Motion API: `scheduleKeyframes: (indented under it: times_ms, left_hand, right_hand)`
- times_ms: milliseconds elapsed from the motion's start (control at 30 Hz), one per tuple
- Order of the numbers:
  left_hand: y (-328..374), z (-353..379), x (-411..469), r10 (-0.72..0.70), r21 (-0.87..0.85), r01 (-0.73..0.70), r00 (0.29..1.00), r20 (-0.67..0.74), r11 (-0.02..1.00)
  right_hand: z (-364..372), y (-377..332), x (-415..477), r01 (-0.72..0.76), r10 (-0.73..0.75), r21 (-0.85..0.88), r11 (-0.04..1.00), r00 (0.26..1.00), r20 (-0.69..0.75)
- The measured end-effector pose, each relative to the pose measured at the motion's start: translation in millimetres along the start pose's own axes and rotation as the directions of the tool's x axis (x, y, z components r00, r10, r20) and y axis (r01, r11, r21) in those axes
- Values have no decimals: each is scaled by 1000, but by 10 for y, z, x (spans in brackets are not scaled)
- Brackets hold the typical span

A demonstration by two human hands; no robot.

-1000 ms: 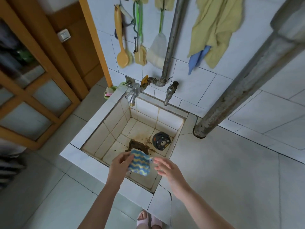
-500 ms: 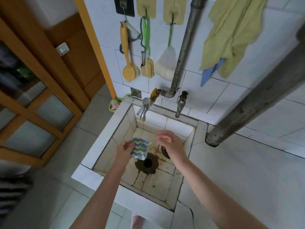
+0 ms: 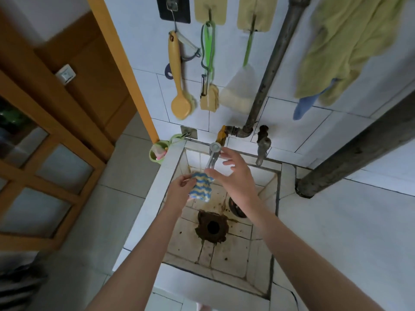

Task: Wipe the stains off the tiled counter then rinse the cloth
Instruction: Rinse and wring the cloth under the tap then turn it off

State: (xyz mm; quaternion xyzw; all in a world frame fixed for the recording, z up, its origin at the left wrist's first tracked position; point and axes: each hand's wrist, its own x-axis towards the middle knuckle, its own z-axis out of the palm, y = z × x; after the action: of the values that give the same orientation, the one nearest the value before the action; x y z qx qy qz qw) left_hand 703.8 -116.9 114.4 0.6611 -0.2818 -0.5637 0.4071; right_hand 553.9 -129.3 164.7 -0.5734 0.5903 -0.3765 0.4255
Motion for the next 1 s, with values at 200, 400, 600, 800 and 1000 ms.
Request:
scheduleKeyframes:
  times_ms: [200,400,600,800,1000]
  left_hand:
    - [14,-8,88,-14,38,13,1000,12,999]
    - [37,50,157,0,64,-2,999,45,998]
    - [39,61,191,-13,41,11,998,55,999]
    - [4,51,181,-23,39,21,999,45,999]
    - [-35,49,185,-24,40,21,998,54,999]
  right_hand:
    - [47,-7,10,70,-86,-188,980,993,-81]
    - [71,9,35,105,-122,-242,965,991,-56]
    - [-59,78,49,56,-52,-45,997,994,97]
    - [-131,93,47,37,-44,45,998,984,172]
    - [-177,288,44,-107,84,74,991,960,269]
